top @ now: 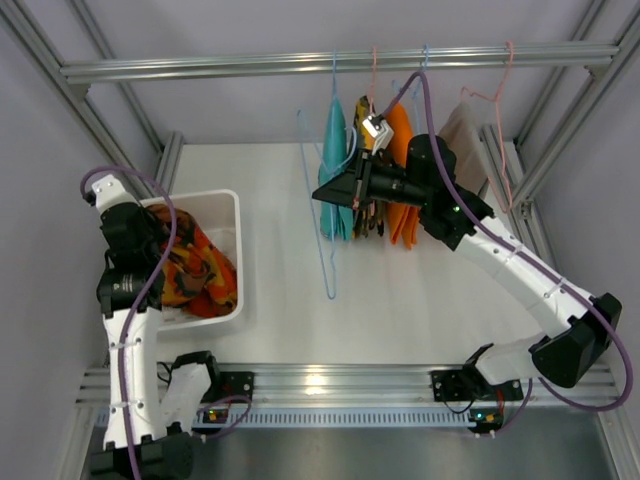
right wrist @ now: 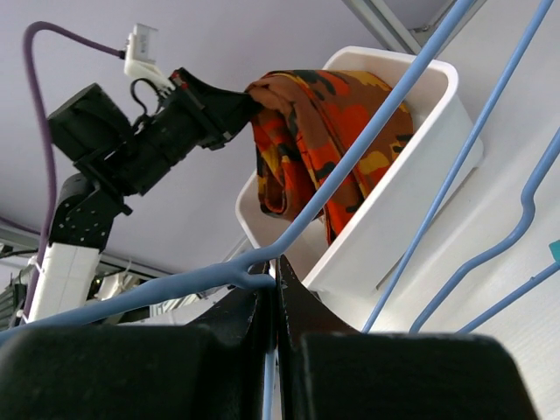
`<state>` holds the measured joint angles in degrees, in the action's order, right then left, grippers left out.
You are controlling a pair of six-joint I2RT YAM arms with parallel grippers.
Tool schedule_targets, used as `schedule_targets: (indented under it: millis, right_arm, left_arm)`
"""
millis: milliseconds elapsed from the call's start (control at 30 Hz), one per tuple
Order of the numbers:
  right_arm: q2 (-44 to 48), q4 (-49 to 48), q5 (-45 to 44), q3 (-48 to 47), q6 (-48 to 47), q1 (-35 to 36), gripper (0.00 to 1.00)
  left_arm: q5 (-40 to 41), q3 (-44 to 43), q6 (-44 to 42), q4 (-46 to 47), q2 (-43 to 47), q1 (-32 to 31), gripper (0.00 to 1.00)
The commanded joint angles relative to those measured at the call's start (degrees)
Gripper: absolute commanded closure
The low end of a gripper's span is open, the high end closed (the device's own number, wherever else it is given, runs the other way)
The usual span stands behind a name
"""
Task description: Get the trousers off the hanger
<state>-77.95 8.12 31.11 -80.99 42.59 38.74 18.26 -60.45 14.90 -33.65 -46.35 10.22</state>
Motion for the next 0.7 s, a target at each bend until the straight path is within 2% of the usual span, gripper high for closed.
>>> schedule_targets:
  millis: [0, 167, 300, 333, 367, 467, 533, 600, 667]
  right_arm:
    - [-0.53, -1.35, 0.00, -1.54, -0.93, -0.69, 1.00]
    - [-0.80, -0.74, -0.09, -2.42, -1.54, -0.77, 1.00]
    - [-0.62, 0.05, 0.09, -3.30, -2.16, -0.68, 1.00]
    - [-0.62, 0.14, 0.17, -3.47, -2.25, -0.68, 1.00]
    - [-0.36, 0.14, 0.26, -3.56, -2.33, -0.77, 1.00]
    - [-0.09, 0.14, 0.53, -3.91, -2.51, -0.69, 1.00]
    - [0.17, 0.58, 0.44, -4.43, -2.60, -0.60, 1.00]
    - [0.69, 1.63, -0.17, -5.05, -3.30, 0.02, 1.00]
    - [1.13, 2.07, -0.61, -5.75, -2.86, 0.98, 1.00]
  left_arm:
    - [-3.13, 3.39, 1.80, 12.02, -0.85, 0.24, 0.97]
    - [-7.44, 9.81, 4.61, 19.48, -2.78, 0.33, 0.83]
    - [-9.73, 12.81, 6.28, 21.08, -3.84, 0.24, 0.69]
    - [-10.00, 13.24, 6.37, 21.08, -4.45, 0.33, 0.64]
    - [-10.52, 13.34, 6.20, 20.82, -4.63, 0.33, 0.51]
    - [-13.32, 12.46, 5.76, 20.47, -4.19, 0.24, 0.27]
    - [-15.09, 11.76, 5.15, 21.25, -0.96, 0.33, 0.19]
    - [-17.89, 10.35, 4.53, 22.83, 2.03, 0.33, 0.06]
    - [-21.66, 7.73, 3.74, 23.36, 6.00, 0.24, 0.01]
